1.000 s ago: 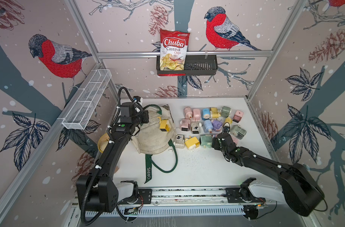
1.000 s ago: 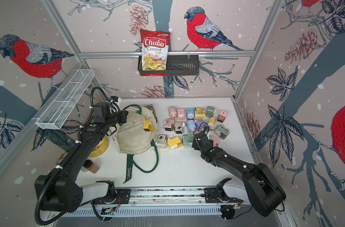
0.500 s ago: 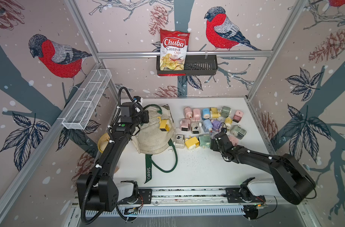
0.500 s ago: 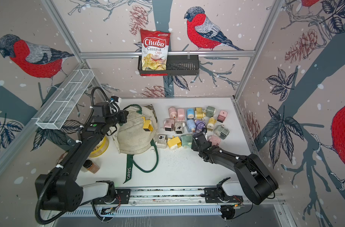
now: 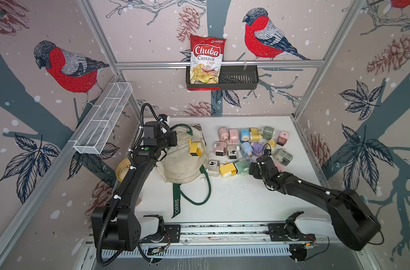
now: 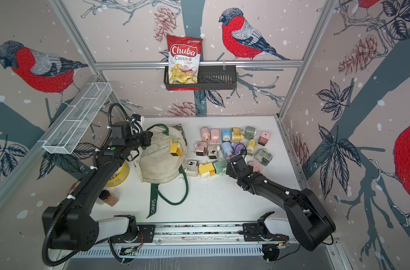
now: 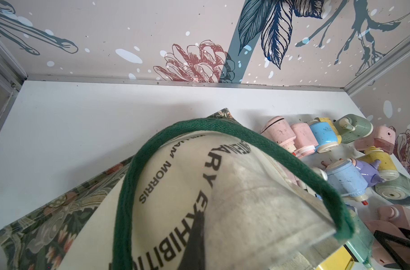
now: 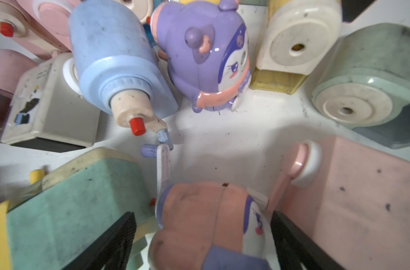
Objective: Take out the pencil sharpeners from the tote bags
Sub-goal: Place the pencil sharpener at the center of the board, then pick up the pencil sharpener from the canvas bag.
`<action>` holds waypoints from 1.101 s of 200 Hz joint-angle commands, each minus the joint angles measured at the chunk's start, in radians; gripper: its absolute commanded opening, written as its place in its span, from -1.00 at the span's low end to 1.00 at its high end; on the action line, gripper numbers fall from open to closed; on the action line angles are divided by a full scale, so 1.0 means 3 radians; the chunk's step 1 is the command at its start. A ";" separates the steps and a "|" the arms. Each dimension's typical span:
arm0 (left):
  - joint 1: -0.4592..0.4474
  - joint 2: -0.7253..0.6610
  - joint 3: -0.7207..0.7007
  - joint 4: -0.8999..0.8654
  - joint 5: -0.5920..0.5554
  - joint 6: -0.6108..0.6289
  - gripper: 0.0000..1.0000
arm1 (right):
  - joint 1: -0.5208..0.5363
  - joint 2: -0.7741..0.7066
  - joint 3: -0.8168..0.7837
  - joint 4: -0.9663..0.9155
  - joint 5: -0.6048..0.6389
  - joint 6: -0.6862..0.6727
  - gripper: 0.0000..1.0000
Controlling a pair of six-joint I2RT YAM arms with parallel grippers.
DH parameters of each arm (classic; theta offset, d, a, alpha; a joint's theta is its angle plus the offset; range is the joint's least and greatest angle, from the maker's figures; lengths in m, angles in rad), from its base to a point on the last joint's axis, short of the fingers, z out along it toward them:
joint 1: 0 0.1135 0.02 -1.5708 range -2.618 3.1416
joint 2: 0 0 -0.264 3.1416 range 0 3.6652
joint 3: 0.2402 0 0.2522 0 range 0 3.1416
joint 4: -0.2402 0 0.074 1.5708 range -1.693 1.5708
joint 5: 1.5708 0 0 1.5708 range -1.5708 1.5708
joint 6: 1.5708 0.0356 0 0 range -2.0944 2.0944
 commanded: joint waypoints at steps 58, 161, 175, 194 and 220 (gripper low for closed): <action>0.0007 0.0000 0.0027 0.0077 -0.0004 -0.0013 -1.00 | 0.0455 -0.0955 0.0320 -0.0332 -0.0155 -0.0243 0.71; 0.0007 -0.0013 0.0010 0.0106 0.0027 -0.0018 -1.00 | 0.2530 0.0776 0.1758 0.0088 0.0368 -0.0505 0.71; 0.0007 -0.0012 0.0010 0.0106 0.0020 -0.0018 -1.00 | 0.2581 0.1248 0.2114 -0.0026 0.0466 -0.0444 0.74; 0.0007 -0.0019 0.0018 0.0100 0.0027 -0.0018 -1.00 | 0.2592 0.1917 0.2713 -0.0365 0.0647 -0.0269 0.78; 0.0007 -0.0036 0.0001 0.0117 0.0022 -0.0018 -1.00 | 0.2578 0.2720 0.3541 -0.0802 0.0952 -0.0213 0.82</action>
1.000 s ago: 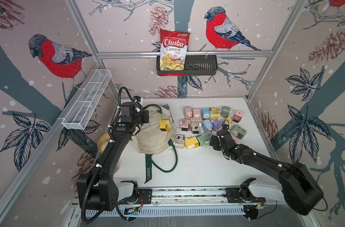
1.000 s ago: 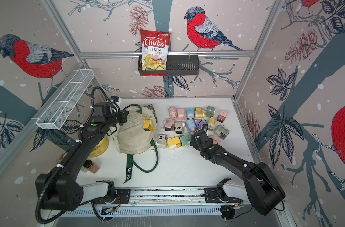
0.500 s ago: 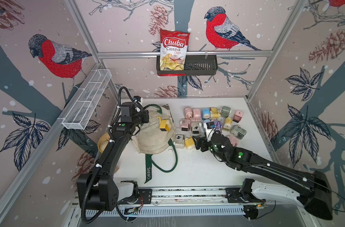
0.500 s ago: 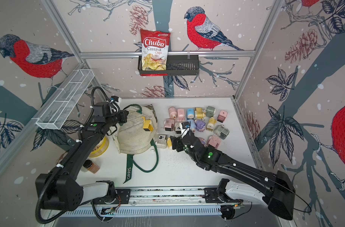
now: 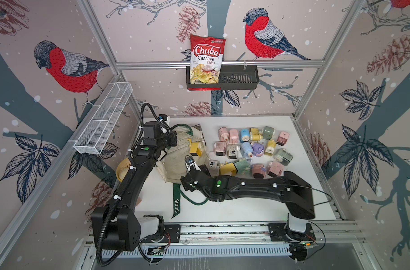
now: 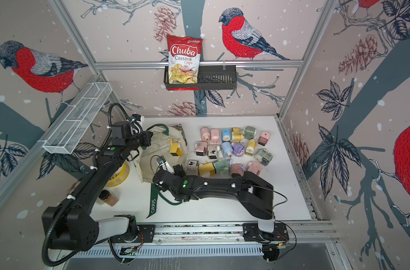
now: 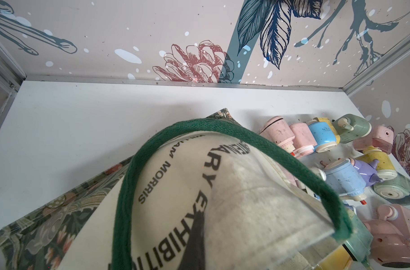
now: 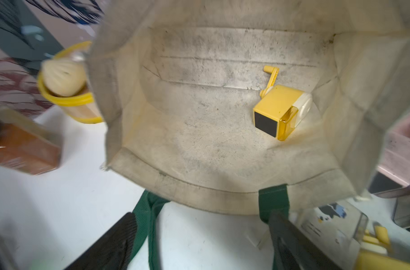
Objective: Take out the pencil sharpeners from the tote bags
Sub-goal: Pick up the pencil sharpener from the canvas bag.
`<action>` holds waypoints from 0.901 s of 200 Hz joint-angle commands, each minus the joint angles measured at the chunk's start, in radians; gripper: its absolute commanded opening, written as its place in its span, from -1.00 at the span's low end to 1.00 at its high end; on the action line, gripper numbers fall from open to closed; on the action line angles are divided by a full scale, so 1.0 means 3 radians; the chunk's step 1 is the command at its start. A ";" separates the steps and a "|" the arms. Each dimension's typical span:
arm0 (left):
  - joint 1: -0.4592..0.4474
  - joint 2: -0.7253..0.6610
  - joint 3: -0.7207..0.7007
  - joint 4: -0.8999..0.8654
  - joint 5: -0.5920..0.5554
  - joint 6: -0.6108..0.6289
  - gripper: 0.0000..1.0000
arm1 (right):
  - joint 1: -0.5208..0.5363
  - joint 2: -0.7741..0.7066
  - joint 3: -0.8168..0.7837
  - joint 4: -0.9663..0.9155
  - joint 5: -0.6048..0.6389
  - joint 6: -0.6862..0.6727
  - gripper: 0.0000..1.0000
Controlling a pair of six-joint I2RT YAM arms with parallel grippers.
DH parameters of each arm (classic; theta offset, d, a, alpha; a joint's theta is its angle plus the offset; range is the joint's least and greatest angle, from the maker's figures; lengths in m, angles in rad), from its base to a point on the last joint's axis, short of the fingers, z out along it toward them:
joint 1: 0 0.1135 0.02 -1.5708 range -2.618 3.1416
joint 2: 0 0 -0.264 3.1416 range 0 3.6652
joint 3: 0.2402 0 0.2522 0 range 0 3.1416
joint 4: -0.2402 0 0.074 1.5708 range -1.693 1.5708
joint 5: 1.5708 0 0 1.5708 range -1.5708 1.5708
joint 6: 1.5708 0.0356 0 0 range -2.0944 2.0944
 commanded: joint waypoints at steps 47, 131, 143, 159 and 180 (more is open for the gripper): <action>0.0007 -0.0025 0.0013 0.0118 0.0025 -0.0017 -1.00 | -0.0204 0.1305 0.1497 -0.0706 0.0527 0.0053 0.85; 0.0006 0.0023 0.0003 0.0139 0.0104 -0.0050 -1.00 | -0.0523 0.2133 0.2348 -0.0345 0.1419 -0.0241 0.91; 0.0007 0.0026 0.0002 0.0134 0.0095 -0.0048 -1.00 | -0.0564 0.2166 0.2302 -0.0157 0.1597 -0.0358 0.91; -0.0003 0.0027 0.0001 0.0132 0.0080 -0.0043 -1.00 | -0.0590 0.2220 0.2330 -0.0053 0.1711 -0.0541 0.91; -0.0011 0.0029 0.0000 0.0131 0.0069 -0.0037 -1.00 | -0.0631 0.2247 0.2291 0.0108 0.1735 -0.0693 0.92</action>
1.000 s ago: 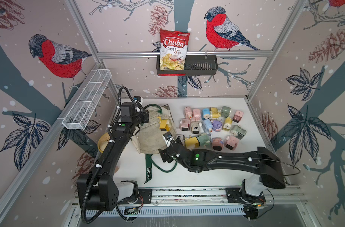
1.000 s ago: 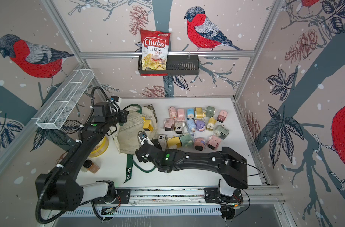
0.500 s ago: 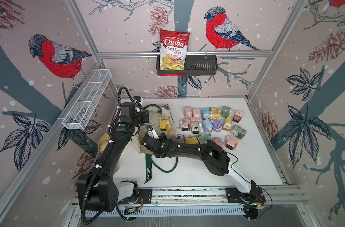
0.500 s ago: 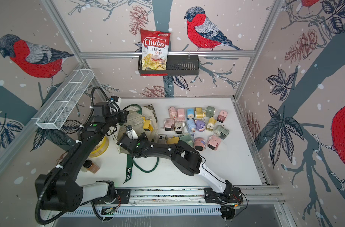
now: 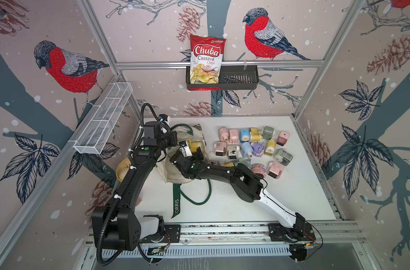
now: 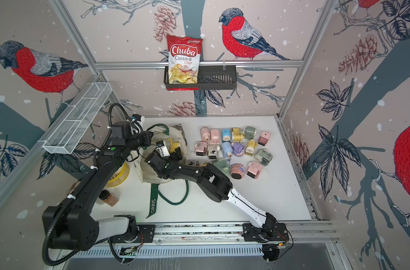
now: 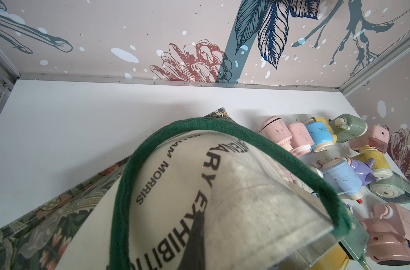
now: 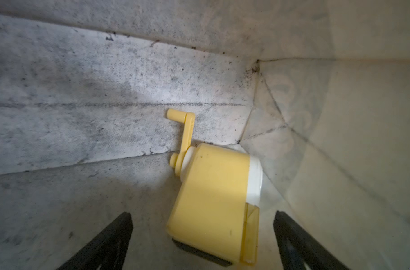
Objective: Take out the pencil sharpeners from the tote bags
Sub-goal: Pick up the pencil sharpener from the canvas bag.
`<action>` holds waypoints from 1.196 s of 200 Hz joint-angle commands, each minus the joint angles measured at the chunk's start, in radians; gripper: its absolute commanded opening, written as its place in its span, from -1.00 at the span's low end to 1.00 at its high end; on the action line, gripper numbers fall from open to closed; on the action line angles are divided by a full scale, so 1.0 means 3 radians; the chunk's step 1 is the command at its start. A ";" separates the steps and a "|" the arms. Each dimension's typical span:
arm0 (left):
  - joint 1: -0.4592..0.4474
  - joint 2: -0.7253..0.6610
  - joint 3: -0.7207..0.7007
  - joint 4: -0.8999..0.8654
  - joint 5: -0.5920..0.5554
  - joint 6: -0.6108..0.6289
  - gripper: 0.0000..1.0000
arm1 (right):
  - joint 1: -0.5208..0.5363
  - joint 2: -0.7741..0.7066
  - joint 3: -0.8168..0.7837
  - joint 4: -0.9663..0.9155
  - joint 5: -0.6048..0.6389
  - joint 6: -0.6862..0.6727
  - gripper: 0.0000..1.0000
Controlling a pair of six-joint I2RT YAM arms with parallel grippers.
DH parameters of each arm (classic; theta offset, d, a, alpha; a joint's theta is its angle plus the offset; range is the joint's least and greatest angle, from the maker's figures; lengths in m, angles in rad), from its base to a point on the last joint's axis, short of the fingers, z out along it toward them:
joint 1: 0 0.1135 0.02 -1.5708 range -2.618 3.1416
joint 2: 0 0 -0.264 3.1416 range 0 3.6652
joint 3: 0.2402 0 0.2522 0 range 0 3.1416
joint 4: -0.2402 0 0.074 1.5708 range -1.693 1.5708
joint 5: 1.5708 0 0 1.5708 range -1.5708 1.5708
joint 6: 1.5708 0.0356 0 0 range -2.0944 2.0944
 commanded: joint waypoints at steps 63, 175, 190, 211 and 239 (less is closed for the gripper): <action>-0.0006 0.0030 0.0008 0.0109 0.0034 -0.0023 -1.00 | -0.0169 0.0148 0.0019 0.0096 0.0136 0.0046 0.86; -0.0013 0.0018 0.0009 0.0102 0.0013 -0.0009 -1.00 | -0.0290 0.0106 -0.0039 -0.0038 -0.0507 0.0380 0.12; -0.0012 0.0015 0.0011 0.0106 0.0017 -0.0009 -1.00 | -0.0265 -0.0014 -0.0183 0.0183 -0.0759 0.0201 -0.04; -0.0013 0.0023 0.0008 0.0098 0.0016 -0.0009 -1.00 | -0.0192 -0.0122 -0.0253 0.0301 -0.0860 0.0090 -0.15; -0.0013 0.0019 0.0012 0.0094 0.0007 -0.0009 -1.00 | -0.0091 -0.0263 -0.0289 0.0237 -0.1048 0.0038 -0.22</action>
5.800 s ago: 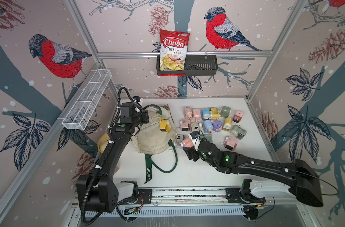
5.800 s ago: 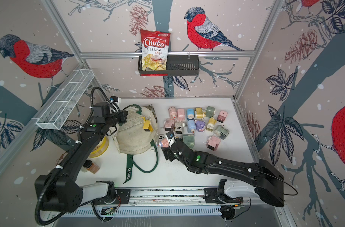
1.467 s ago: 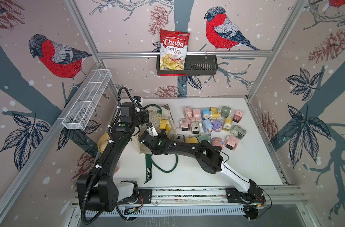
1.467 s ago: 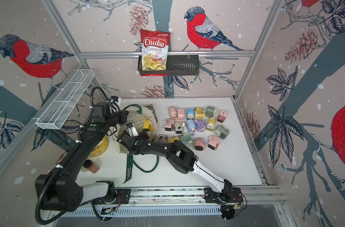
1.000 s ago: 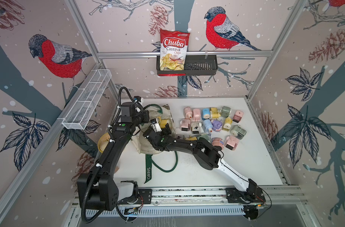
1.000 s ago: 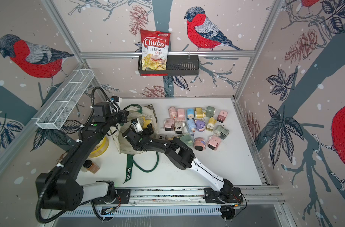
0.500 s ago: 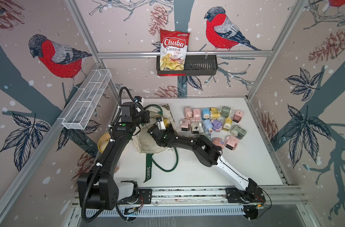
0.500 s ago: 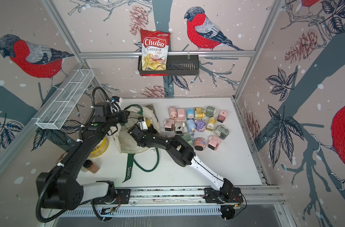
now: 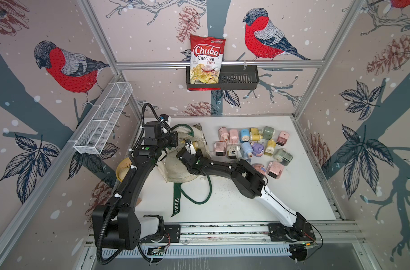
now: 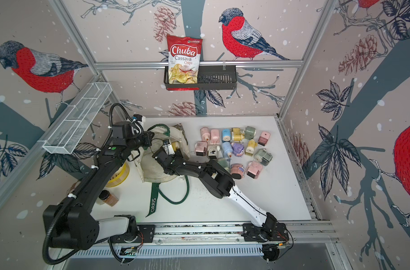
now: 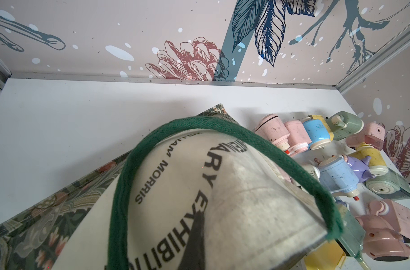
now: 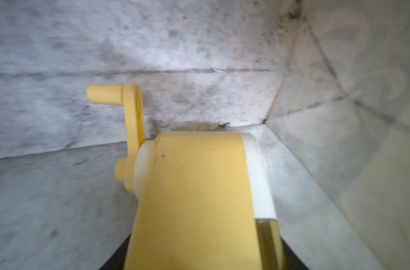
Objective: Take out the pencil sharpeners from the tote bags
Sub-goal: Pick up the pencil sharpener from the canvas bag, then place the pencil sharpener at the center of the board.
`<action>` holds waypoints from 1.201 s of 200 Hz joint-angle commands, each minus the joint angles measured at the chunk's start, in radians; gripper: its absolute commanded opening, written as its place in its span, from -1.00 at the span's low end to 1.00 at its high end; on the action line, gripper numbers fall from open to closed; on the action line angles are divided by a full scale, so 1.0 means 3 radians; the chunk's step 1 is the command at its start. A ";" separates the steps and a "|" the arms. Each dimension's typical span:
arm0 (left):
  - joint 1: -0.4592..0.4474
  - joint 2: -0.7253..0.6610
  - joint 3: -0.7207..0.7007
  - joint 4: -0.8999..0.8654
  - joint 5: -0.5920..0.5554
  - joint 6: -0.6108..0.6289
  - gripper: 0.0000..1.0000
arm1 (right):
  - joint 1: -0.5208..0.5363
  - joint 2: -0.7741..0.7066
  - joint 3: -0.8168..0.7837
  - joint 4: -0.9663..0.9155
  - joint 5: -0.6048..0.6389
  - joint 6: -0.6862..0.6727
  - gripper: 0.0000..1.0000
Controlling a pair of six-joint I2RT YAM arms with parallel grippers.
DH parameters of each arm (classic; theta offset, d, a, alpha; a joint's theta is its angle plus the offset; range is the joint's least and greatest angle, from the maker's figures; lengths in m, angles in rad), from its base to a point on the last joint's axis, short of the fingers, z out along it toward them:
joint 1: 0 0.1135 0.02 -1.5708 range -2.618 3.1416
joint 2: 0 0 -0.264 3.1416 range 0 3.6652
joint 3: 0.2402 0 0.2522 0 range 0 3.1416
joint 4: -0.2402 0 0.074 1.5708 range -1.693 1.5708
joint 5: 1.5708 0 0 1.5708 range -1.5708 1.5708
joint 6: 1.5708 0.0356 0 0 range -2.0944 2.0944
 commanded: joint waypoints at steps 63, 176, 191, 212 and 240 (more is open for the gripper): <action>-0.0008 -0.0016 0.0013 0.0083 -0.0042 -0.0011 -1.00 | 0.0364 -0.0982 -0.1174 0.0446 -0.0697 -0.0263 -0.25; -0.0019 -0.0011 0.0019 0.0070 -0.0064 -0.0005 -1.00 | 0.0607 -0.3178 -0.3541 0.0470 -0.0841 0.0121 -0.31; -0.0021 -0.0005 0.0021 0.0064 -0.0065 -0.0006 -1.00 | 0.0544 -0.3446 -0.3753 0.0372 -0.0709 0.0197 -0.31; -0.0029 0.0007 0.0024 0.0059 -0.0063 -0.0006 -1.00 | 0.0300 -0.3851 -0.4064 0.0293 -0.0693 0.0356 -0.31; -0.0035 0.0012 0.0025 0.0061 -0.0067 -0.0005 -1.00 | -0.0239 -0.4455 -0.4380 0.0163 -0.0793 0.0542 -0.31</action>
